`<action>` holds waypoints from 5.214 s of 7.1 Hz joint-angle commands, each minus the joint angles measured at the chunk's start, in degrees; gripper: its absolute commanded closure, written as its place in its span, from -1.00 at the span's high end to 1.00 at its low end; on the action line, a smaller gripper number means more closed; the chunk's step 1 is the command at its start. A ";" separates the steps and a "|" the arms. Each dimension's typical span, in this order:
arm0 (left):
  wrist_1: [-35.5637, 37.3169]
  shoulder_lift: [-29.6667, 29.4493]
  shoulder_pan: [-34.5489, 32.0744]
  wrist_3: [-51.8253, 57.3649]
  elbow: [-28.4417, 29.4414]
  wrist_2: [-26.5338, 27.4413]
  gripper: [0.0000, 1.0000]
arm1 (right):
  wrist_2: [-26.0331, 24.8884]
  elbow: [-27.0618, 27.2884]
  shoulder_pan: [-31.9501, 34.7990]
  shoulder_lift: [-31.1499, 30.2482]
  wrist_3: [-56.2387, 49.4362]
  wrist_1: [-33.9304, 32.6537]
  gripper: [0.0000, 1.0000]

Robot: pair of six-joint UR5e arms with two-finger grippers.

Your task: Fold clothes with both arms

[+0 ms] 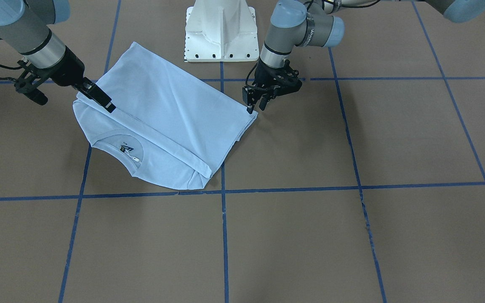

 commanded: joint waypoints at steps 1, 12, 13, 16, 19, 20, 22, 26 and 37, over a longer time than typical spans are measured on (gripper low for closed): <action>-0.20 -0.42 -0.15 0.08 0.82 0.02 -0.02 | -0.01 -0.30 -0.59 0.00 0.00 -0.07 1.00; -4.08 -13.74 -21.37 22.54 21.37 -2.34 -1.00 | -6.93 -2.40 -1.12 5.08 0.87 0.90 1.00; -11.02 -18.83 -25.77 23.62 34.17 -5.49 -1.00 | -6.95 -2.32 -1.03 5.10 0.88 0.90 1.00; -21.63 -24.95 -27.31 24.25 47.92 -6.40 -1.00 | -7.30 -2.06 -1.91 6.76 0.88 0.98 1.00; -28.14 -28.73 -27.31 24.42 56.45 -8.24 -1.00 | -11.07 -2.67 -6.89 8.86 0.00 0.46 1.00; -30.49 -28.99 -27.31 24.77 59.15 -8.24 -1.00 | -13.26 -3.54 -8.75 10.27 -0.09 0.28 1.00; -32.54 -29.08 -28.71 27.58 61.90 -8.16 -1.00 | -14.07 -6.09 -9.73 13.61 -0.09 0.02 1.00; -33.16 -31.01 -29.07 28.03 59.99 -11.12 -0.18 | -18.02 -10.74 -12.71 18.00 -10.61 0.02 0.89; -32.63 -19.85 -29.07 25.83 45.03 -14.83 -0.05 | -33.48 -21.74 -23.17 36.30 -52.21 -33.02 0.50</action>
